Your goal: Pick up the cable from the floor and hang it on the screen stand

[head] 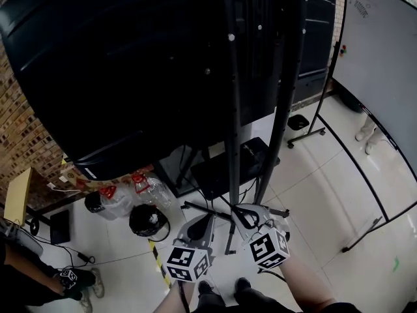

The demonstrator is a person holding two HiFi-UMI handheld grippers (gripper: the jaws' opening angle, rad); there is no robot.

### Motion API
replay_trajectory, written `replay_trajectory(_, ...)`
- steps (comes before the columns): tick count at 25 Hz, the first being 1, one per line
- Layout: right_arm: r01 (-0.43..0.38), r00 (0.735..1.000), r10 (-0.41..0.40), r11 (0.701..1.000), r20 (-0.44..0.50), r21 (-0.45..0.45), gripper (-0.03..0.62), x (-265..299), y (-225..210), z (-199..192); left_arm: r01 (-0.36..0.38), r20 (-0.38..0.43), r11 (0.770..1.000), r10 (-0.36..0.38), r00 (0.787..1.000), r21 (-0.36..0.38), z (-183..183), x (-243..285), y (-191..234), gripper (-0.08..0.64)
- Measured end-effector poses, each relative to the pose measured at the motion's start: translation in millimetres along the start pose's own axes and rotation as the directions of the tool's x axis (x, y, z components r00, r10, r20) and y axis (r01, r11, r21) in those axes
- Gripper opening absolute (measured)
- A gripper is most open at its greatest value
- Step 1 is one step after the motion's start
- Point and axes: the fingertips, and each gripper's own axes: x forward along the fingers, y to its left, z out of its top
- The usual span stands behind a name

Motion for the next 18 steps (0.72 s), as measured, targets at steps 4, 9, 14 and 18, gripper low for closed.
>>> replay_trajectory(4, -0.015, 0.997, 0.02, 0.998, 0.079, -0.059, 0.017, -13, -26, 50, -0.01, 0.05, 0.999, 0.007, 0.999, 0.046, 44, -5, -2, 0.005)
replay_trajectory(9, 0.015, 0.987, 0.004, 0.994, 0.16, -0.112, 0.017, -20, -70, 103, -0.029, 0.131, 0.994, 0.016, 0.991, 0.101, 99, -3, -3, 0.006)
replay_trajectory(14, 0.028, 0.979, 0.003, 0.988, 0.204, -0.15, 0.017, -24, -100, 138, -0.037, 0.187, 0.988, 0.009, 0.982, 0.148, 142, 7, -11, 0.005)
replay_trajectory(18, 0.056, 0.972, -0.009, 0.979, 0.233, -0.194, 0.017, -32, -127, 167, -0.052, 0.229, 0.985, 0.014, 0.973, 0.163, 173, 13, -18, 0.005)
